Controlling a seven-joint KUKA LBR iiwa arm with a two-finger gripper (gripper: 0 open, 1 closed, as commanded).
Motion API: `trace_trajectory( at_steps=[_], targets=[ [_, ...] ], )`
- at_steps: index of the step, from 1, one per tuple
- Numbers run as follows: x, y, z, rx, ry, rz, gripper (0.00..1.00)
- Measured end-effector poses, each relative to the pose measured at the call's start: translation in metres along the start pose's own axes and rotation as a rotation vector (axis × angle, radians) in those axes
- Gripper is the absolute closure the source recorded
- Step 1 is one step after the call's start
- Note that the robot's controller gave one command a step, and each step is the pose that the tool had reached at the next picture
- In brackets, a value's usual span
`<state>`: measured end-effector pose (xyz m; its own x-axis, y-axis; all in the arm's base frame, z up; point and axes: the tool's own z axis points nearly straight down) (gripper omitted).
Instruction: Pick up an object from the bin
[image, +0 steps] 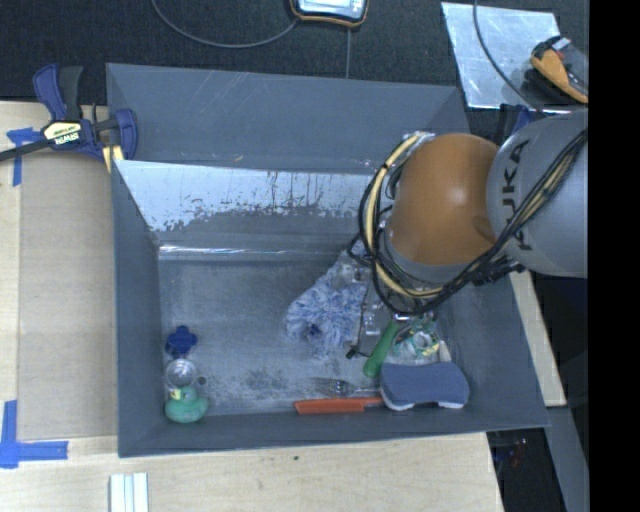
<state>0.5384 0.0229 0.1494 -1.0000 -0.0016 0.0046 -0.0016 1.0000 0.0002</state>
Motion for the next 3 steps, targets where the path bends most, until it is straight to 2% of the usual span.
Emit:
trace_trajectory(
  at_steps=[1,2,3],
  targets=[
    [-0.002,0.0,-0.004,0.0,-0.008,0.001,0.0],
    [-0.08,-0.018,0.08,0.001,-0.008,-0.318,0.0],
    [-0.069,-0.016,0.077,0.001,-0.016,-0.24,0.0]
  ],
)
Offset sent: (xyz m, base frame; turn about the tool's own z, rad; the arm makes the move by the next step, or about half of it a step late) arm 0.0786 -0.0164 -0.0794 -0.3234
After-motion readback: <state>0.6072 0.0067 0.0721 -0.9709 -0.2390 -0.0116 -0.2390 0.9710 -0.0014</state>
